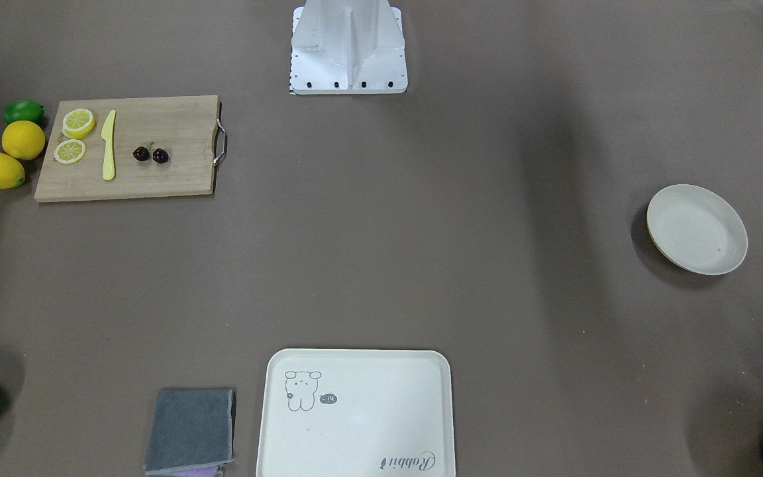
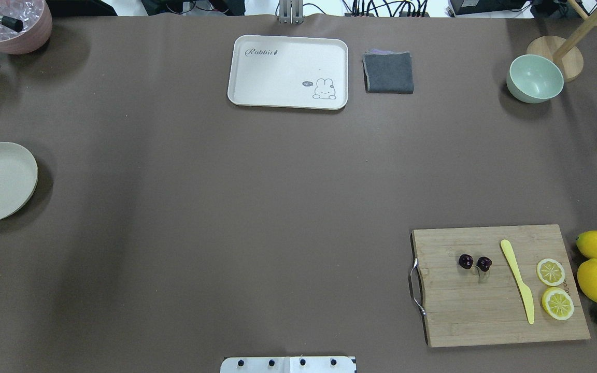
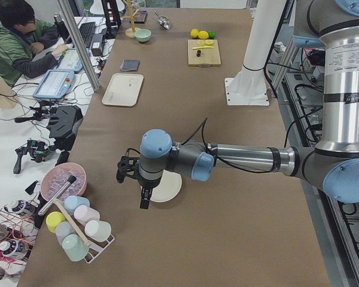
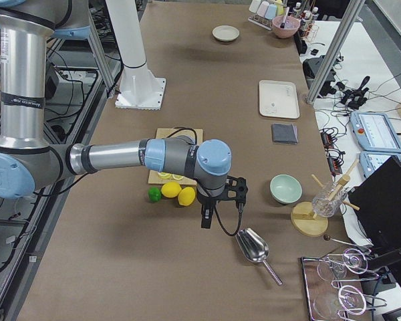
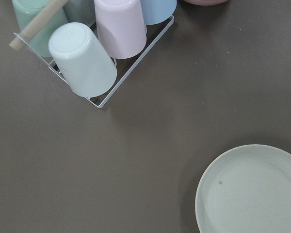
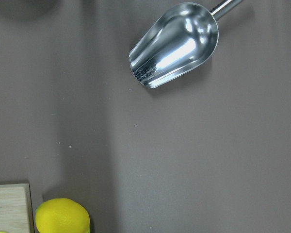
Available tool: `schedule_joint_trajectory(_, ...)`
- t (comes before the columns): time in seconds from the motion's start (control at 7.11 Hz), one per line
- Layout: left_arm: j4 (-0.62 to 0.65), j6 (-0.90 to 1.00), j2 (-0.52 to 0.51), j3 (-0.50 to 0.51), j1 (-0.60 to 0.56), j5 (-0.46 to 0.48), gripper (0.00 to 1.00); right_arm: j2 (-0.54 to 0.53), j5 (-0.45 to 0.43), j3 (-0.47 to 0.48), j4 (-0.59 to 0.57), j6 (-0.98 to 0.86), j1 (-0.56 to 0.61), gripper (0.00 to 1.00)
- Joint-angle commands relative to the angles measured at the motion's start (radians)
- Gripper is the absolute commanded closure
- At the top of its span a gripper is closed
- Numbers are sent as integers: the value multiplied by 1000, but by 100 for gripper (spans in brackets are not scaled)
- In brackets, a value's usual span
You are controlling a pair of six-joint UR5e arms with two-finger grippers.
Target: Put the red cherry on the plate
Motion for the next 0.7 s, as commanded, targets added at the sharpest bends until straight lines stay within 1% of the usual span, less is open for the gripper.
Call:
schedule_joint_trajectory(0.0, 0, 0, 0, 1, 0, 2, 2, 6, 2, 0, 0, 0, 0, 0)
schedule_joint_trajectory(0.56, 0, 2, 0, 4, 2, -5, 2, 9, 5, 7, 2, -2, 0, 0)
